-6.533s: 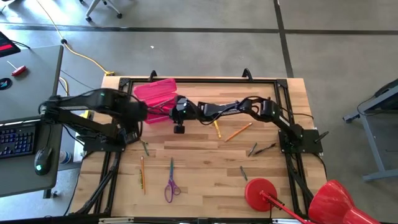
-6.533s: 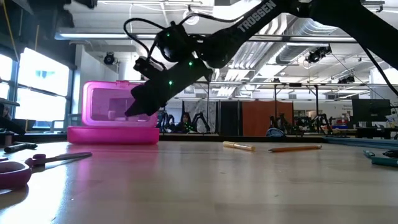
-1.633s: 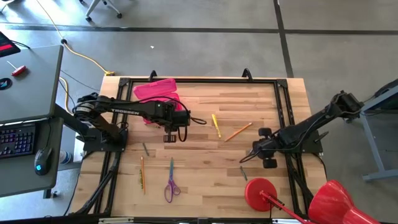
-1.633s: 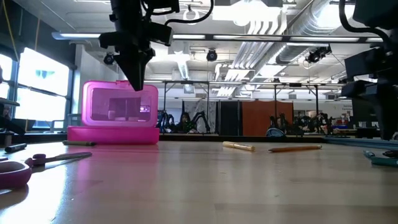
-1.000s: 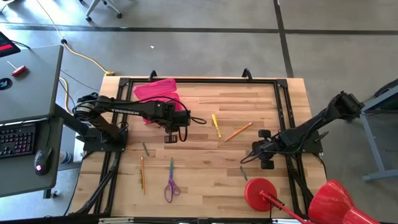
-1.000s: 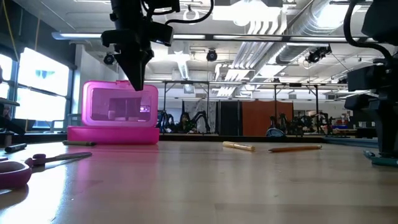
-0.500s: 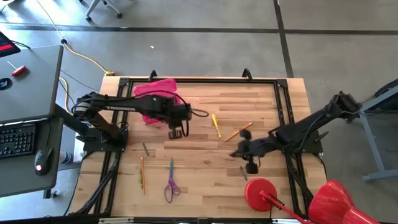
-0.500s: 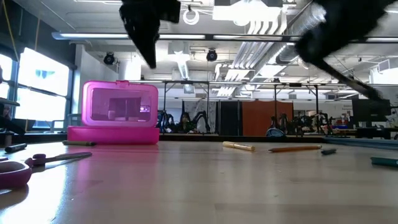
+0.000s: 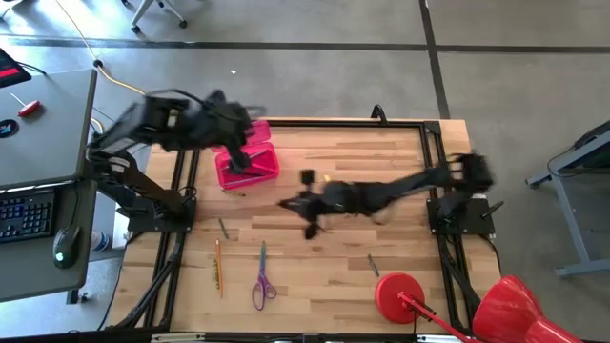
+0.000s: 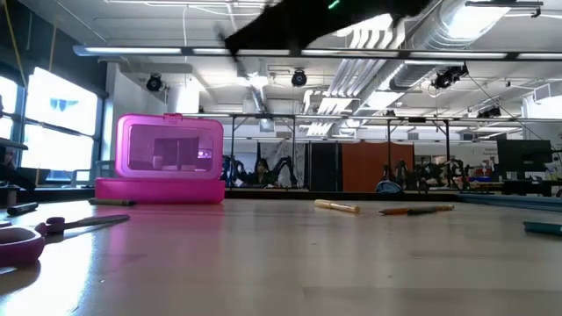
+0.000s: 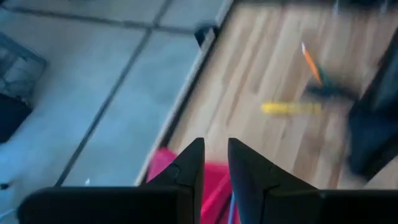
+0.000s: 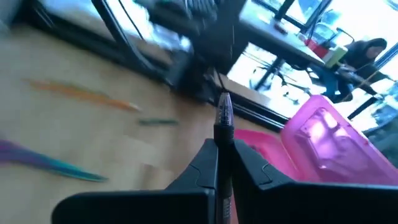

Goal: Pick & place school supplies into a supply box
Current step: Put the black transparent pen into the supply box, then put the right orange pencil into the supply box

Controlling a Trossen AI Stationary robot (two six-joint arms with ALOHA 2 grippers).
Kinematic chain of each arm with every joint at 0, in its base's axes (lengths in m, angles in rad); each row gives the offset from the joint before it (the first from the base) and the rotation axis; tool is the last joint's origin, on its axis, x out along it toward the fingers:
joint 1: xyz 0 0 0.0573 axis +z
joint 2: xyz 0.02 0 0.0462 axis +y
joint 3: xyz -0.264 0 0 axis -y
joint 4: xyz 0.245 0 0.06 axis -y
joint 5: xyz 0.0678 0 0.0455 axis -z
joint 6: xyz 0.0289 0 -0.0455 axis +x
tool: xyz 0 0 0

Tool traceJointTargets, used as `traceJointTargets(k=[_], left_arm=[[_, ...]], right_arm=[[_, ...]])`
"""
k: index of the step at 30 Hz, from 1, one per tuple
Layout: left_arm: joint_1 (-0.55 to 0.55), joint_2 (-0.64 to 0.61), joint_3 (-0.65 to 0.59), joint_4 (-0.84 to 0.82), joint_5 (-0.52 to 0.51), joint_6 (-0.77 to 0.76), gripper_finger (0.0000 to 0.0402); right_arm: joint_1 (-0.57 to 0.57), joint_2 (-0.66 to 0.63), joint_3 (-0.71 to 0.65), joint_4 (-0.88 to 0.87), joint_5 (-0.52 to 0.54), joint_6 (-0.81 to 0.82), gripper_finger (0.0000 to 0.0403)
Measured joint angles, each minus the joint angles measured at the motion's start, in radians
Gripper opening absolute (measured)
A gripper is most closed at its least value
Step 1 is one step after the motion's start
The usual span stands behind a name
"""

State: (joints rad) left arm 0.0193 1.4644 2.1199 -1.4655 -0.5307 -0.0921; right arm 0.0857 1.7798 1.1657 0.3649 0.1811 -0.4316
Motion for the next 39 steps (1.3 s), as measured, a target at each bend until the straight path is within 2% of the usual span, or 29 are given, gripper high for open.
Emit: traceJointTargets(k=[3,7,11,16,21,27,35,39], left_arm=[[0.0,-0.038,0.034,-0.019,-0.005,0.0,0.0101],[0.0,-0.093,0.037,-0.048,0.016,0.002,0.0101],[0.0,-0.123,0.038,-0.078,0.028,-0.02,0.0101],[0.0,-0.129,0.038,-0.092,0.031,-0.036,0.0101],[0.0,-0.128,0.038,-0.107,0.032,-0.036,0.0101],[0.0,-0.121,0.038,-0.107,0.054,-0.03,0.0101],[0.0,-0.12,0.037,-0.106,0.052,-0.021,0.0101],[0.0,-0.12,0.037,-0.106,0.05,-0.021,0.0101]], right_arm=[[-0.069,0.185,0.201,-0.014,0.003,-0.139,0.0004],[-0.139,0.42,0.537,-0.223,0.007,-0.229,0.0003],[-0.19,0.618,0.855,-0.422,0.01,-0.233,0.0003],[-0.219,0.79,1.111,-0.448,-0.002,-0.198,0.0004],[-0.223,0.838,1.175,-0.518,-0.01,-0.182,0.0012],[-0.228,0.841,1.118,-0.574,0.166,-0.153,0.0041],[-0.214,0.834,1.089,-0.58,0.243,-0.189,0.0087],[-0.173,0.798,1.089,-0.627,0.36,-0.226,0.0101]])
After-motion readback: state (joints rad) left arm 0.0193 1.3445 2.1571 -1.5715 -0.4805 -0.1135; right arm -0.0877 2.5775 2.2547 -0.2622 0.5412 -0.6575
